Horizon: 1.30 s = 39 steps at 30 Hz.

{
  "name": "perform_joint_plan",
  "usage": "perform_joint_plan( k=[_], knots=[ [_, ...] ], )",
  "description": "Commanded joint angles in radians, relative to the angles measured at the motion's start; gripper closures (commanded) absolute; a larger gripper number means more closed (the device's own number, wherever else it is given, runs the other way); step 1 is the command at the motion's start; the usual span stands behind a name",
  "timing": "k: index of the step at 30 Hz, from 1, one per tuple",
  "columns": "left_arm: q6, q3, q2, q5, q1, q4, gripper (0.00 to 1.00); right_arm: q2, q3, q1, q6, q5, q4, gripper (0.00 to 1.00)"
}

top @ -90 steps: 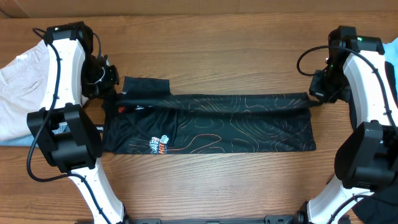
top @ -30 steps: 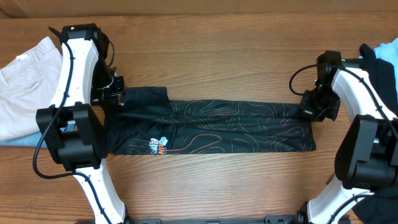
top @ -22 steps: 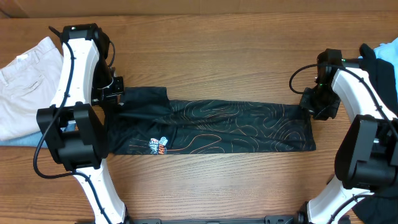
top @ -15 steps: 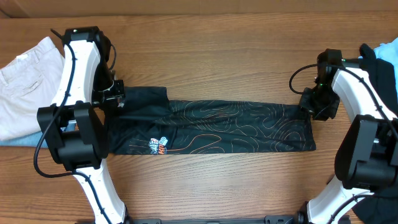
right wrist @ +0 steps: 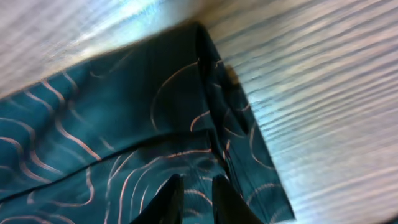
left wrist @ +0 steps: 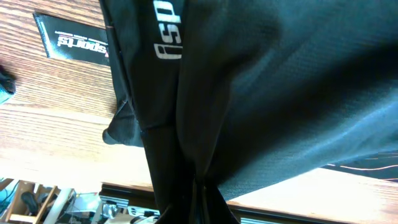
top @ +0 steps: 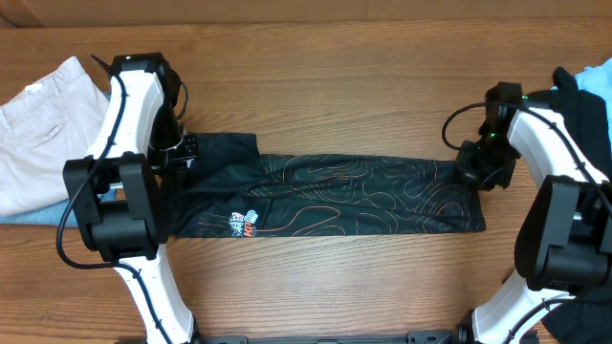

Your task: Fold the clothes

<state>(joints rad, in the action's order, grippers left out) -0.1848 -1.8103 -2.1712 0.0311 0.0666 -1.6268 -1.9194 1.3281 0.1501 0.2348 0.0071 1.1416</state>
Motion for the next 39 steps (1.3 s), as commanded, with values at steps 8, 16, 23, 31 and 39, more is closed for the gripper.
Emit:
perform_joint_plan(
  k=[8,16,23,31,39],
  knots=[
    [-0.049,0.01,0.03,0.077,-0.015,-0.038,0.96,0.023,-0.149,0.0,-0.002,-0.029,-0.132,0.81],
    [-0.06,0.067,0.03,0.084,-0.015,-0.026,0.92,0.022,-0.149,0.0,-0.002,-0.028,-0.131,0.81],
    [-0.079,0.213,0.03,0.087,-0.015,0.083,0.92,0.022,-0.149,0.0,-0.002,-0.028,-0.13,0.81],
    [-0.145,0.261,0.035,0.143,-0.016,0.14,0.96,0.022,-0.149,0.0,-0.002,-0.028,-0.13,0.81],
    [-0.145,0.214,0.115,0.125,-0.016,0.143,0.85,0.022,-0.149,0.0,-0.002,-0.028,-0.135,0.81]
  ],
)
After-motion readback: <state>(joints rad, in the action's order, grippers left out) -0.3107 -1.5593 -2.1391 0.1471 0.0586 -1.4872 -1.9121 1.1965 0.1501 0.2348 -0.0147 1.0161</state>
